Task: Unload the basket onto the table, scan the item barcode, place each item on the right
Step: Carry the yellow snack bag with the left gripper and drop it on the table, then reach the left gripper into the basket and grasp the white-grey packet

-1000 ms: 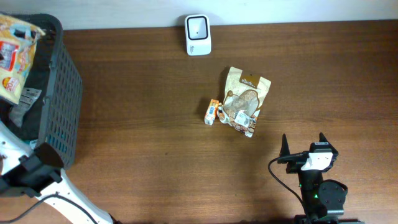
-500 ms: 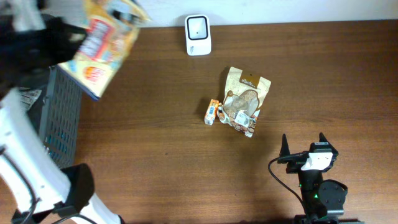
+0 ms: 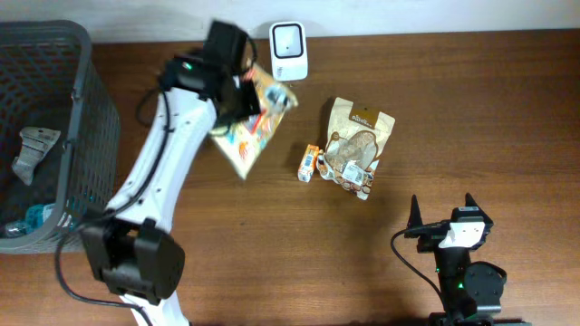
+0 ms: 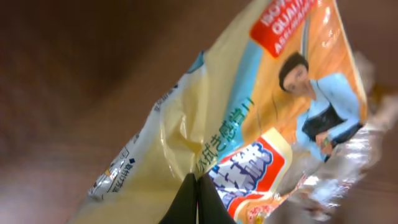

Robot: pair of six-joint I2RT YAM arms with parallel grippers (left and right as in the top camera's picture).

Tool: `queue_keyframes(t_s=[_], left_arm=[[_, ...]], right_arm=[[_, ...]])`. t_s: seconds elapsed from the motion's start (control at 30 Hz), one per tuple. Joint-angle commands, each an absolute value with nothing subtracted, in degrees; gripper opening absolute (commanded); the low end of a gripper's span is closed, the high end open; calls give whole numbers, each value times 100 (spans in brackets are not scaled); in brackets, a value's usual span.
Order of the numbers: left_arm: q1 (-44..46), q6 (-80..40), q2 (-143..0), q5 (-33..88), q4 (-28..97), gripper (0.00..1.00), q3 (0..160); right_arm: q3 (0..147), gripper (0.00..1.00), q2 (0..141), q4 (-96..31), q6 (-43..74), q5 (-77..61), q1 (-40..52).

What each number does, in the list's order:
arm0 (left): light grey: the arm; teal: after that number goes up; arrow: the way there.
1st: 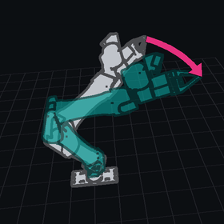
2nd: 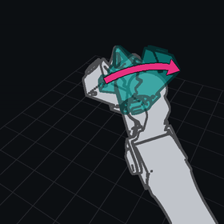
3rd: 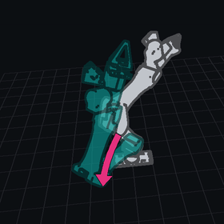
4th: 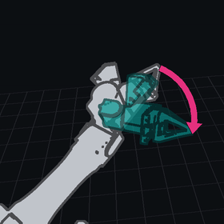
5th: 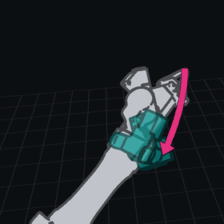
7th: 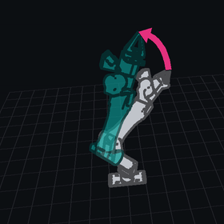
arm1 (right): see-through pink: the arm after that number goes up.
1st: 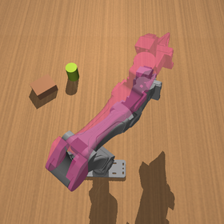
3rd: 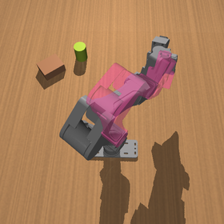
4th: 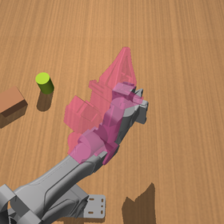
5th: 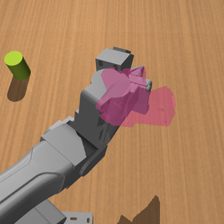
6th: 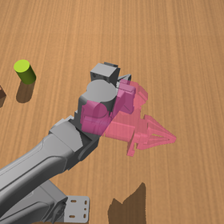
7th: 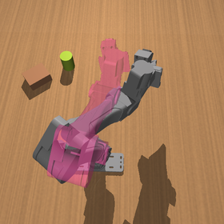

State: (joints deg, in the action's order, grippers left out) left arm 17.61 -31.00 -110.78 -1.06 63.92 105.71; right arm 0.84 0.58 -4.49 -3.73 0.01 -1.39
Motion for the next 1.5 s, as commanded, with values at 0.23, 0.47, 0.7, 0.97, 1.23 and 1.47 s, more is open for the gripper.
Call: queue_keyframes(t_s=[0.23, 0.47, 0.7, 0.97, 1.23, 1.47], left_arm=[[2161, -4720, -11002, 145, 3658, 0, 7826], [2615, -5028, -10989, 222, 3301, 33, 7773], [2587, -3804, -10029, -231, 3627, 55, 8272], [617, -1682, -8311, -2191, 4707, 77, 9828], [-2147, -976, -8809, -2707, 3959, 73, 9926], [-2381, 1055, -10420, -3050, 3907, 93, 9926]], right_arm=[[32, 98, 21, -464, -408, 27, -113], [32, 98, 21, -464, -410, 30, -113], [32, 98, 21, -464, -410, 30, -113], [32, 98, 21, -464, -410, 30, -113], [32, 98, 21, -464, -408, 30, -113], [32, 98, 21, -464, -408, 30, -113]])
